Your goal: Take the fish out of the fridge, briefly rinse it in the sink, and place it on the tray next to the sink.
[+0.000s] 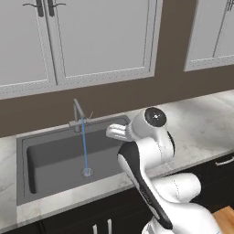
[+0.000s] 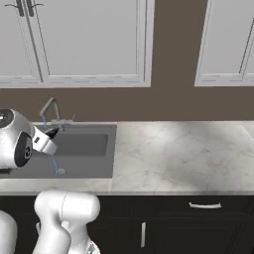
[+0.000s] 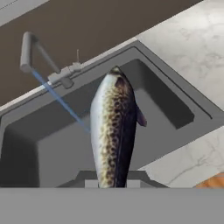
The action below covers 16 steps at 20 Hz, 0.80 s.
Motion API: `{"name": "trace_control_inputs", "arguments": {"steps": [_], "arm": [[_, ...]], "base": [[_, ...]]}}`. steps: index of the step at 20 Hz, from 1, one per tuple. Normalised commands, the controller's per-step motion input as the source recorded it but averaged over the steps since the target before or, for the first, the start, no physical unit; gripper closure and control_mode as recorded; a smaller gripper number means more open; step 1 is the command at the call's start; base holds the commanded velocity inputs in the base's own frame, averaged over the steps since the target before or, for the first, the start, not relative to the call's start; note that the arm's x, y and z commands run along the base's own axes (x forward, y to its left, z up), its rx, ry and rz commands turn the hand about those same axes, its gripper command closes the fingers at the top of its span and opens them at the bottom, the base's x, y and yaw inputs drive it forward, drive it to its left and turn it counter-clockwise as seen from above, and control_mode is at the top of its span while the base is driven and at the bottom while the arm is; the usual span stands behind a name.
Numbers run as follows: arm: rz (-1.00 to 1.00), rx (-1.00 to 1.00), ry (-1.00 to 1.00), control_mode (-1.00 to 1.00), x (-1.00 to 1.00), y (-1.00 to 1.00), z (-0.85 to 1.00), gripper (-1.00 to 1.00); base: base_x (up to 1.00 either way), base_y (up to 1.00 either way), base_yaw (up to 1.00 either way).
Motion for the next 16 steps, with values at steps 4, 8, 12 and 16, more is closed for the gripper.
{"name": "trace_control_inputs", "arguments": {"steps": [4,8,12,16], "arm": [[-0.02,-0.1,-0.03,1.0,-0.5,0.26,0.09,1.0],[0.0,0.0,0.0,1.0,0.0,0.0,0.0,1.0],[0.0,0.0,0.0,1.0,0.0,0.0,0.0,1.0],[0.0,0.0,0.0,1.0,0.0,0.0,0.0,1.0]], "base": [[-0.5,0.45,0.0],[-0.94,1.0,0.0],[-0.46,1.0,0.03],[-0.03,1.0,0.02]]}}
